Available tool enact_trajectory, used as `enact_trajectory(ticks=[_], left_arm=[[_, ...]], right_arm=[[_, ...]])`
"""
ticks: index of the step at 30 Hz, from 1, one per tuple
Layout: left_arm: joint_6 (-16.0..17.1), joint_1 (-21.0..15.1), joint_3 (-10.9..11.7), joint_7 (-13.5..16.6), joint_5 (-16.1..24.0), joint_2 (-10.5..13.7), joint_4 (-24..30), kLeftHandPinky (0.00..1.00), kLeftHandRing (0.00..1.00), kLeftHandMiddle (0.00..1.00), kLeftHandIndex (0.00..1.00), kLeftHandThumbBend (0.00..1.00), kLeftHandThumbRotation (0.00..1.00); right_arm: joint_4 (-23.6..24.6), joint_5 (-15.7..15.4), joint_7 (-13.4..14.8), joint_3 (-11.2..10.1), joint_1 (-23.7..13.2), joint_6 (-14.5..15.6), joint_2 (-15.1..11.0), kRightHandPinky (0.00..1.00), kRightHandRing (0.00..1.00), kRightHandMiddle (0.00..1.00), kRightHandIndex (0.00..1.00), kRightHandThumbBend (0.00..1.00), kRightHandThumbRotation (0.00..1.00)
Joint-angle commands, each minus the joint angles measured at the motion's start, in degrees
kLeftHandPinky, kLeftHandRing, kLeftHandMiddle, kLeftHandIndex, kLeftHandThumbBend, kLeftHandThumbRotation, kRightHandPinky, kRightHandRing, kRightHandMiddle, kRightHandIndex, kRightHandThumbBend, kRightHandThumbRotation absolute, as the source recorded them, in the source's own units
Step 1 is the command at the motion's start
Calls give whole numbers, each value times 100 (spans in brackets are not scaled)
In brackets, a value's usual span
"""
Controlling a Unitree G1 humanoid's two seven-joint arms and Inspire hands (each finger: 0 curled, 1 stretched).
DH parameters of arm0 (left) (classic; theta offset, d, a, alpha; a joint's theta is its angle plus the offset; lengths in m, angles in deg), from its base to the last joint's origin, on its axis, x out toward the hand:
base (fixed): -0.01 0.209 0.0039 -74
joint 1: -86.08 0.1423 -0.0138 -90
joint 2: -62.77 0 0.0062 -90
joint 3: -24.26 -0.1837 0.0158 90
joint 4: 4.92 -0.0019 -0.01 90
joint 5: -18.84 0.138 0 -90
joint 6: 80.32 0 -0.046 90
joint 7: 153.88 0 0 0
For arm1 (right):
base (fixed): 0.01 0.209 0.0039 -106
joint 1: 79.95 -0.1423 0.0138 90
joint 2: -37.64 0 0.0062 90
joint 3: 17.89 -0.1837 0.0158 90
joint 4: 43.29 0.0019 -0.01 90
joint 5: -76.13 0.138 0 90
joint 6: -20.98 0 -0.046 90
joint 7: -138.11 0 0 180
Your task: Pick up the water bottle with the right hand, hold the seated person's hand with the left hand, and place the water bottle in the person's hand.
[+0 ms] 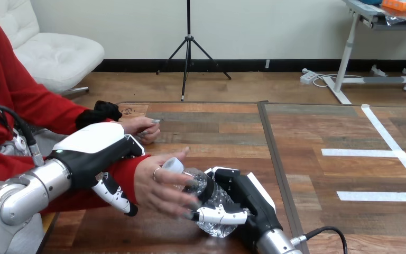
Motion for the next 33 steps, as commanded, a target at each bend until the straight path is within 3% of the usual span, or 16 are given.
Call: enact_trajectory(ticks=[1, 7, 12, 33], left_arm=[[59, -781, 306, 124, -257, -152, 442, 25, 31, 38, 40, 92, 0], [167, -893, 283, 211, -246, -205, 267, 25, 31, 38, 39, 93, 0], [-6, -942, 269, 134, -241, -256, 285, 26, 31, 39, 40, 93, 0], [163, -1005, 230, 232, -222, -382, 128, 26, 32, 39, 40, 92, 0]], right_arm=[[-51, -169, 80, 214, -597, -219, 336, 13, 18, 27, 38, 91, 3], [-211, -389, 268, 325, -639, -352, 377, 14, 19, 28, 38, 91, 4], [-289, -534, 388, 417, -656, -392, 422, 14, 19, 28, 38, 92, 4], [-426, -489, 435, 538, -694, -334, 591, 17, 24, 33, 37, 92, 6]])
